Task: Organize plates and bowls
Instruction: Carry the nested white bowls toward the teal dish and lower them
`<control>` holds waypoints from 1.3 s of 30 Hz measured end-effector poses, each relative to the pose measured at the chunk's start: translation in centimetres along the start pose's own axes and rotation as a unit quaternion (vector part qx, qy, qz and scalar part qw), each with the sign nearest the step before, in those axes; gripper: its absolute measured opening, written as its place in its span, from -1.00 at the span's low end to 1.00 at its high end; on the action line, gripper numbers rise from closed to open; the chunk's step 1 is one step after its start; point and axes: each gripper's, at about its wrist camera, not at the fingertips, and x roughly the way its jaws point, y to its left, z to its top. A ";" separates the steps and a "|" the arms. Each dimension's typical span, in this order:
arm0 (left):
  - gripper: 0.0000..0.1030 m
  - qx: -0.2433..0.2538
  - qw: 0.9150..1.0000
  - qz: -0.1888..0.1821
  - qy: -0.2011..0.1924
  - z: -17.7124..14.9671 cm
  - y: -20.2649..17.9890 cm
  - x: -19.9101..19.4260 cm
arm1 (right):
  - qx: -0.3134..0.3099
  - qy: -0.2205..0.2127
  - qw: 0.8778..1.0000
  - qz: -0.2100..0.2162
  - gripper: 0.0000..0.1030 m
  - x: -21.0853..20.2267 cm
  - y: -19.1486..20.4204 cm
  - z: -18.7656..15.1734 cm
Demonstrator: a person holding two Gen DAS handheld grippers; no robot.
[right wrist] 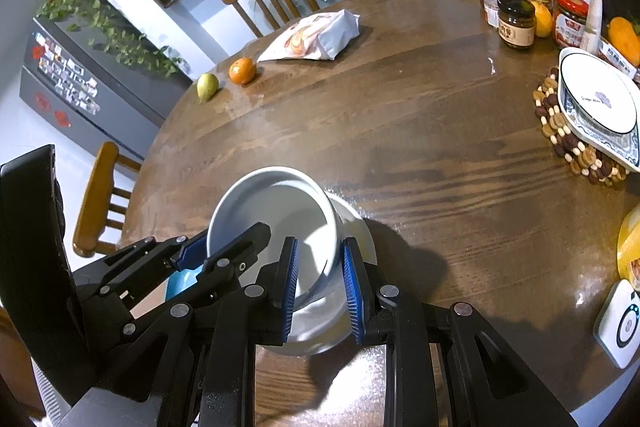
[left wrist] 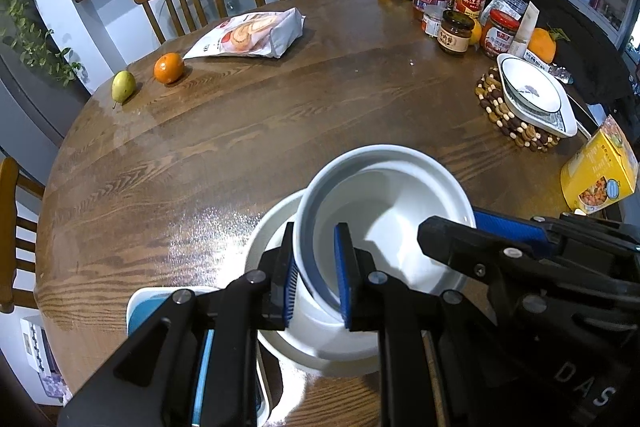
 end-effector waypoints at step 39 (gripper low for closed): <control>-0.70 -0.028 0.998 -0.019 0.052 -0.9 1.1 3.0 | 0.003 0.040 0.999 0.001 -0.51 2.5 -0.4 -1.1</control>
